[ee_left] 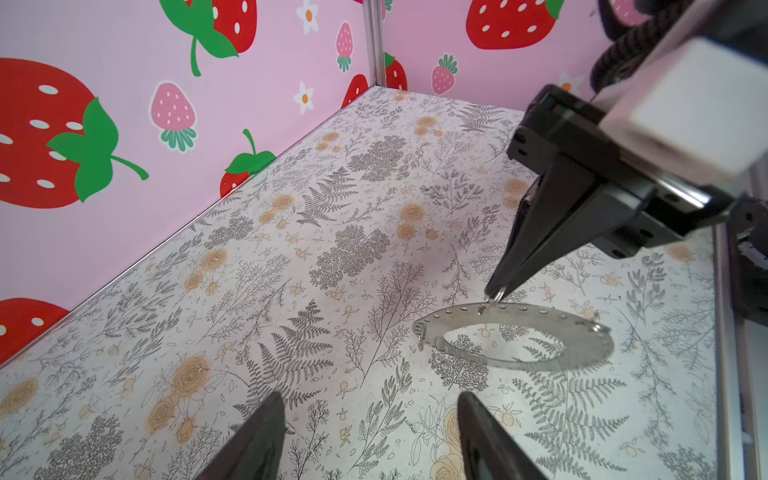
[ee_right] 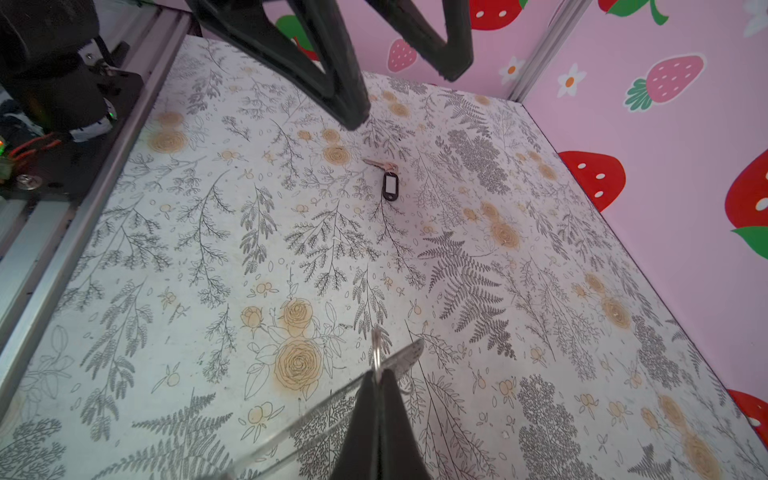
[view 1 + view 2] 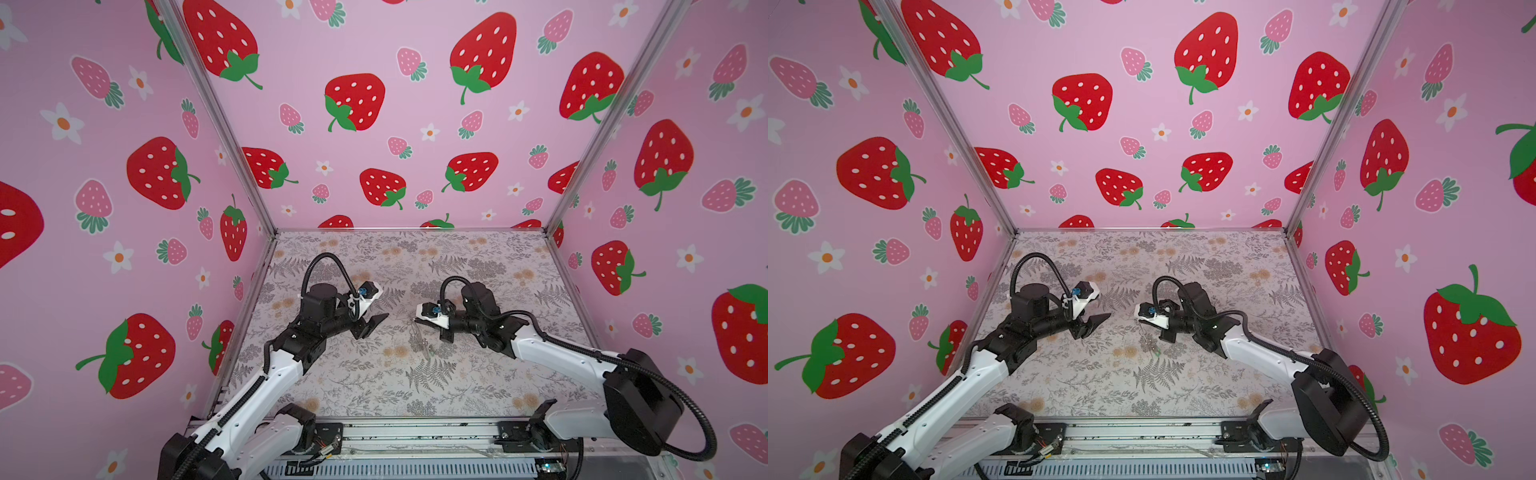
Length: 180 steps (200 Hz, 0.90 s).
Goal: Put the keys on the keyring
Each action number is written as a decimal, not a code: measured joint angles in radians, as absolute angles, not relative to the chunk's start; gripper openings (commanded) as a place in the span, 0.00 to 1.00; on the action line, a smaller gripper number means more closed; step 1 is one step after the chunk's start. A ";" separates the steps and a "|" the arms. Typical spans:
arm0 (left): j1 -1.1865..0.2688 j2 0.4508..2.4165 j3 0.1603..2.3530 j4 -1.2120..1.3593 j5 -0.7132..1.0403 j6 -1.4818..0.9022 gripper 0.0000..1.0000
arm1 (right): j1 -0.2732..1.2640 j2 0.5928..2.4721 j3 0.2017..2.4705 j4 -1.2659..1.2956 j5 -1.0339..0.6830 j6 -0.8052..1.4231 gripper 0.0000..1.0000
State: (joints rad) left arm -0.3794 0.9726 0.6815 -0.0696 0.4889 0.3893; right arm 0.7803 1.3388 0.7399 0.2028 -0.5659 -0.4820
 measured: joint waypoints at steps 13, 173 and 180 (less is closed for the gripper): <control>-0.380 0.975 0.682 -0.069 0.520 0.392 0.61 | 0.771 1.324 0.740 0.212 -0.605 -0.464 0.00; -0.511 0.971 0.682 0.041 0.640 0.410 0.38 | 0.730 1.282 0.741 0.462 -0.894 -0.250 0.00; -0.513 0.969 0.682 0.051 0.645 0.406 0.37 | 0.730 1.282 0.738 0.478 -0.900 -0.241 0.00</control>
State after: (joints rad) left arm -0.5133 0.9691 0.6815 0.0513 0.6453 0.4061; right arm 0.7300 1.2816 0.7376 0.4782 -0.9001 -0.2409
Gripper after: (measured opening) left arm 0.392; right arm 0.044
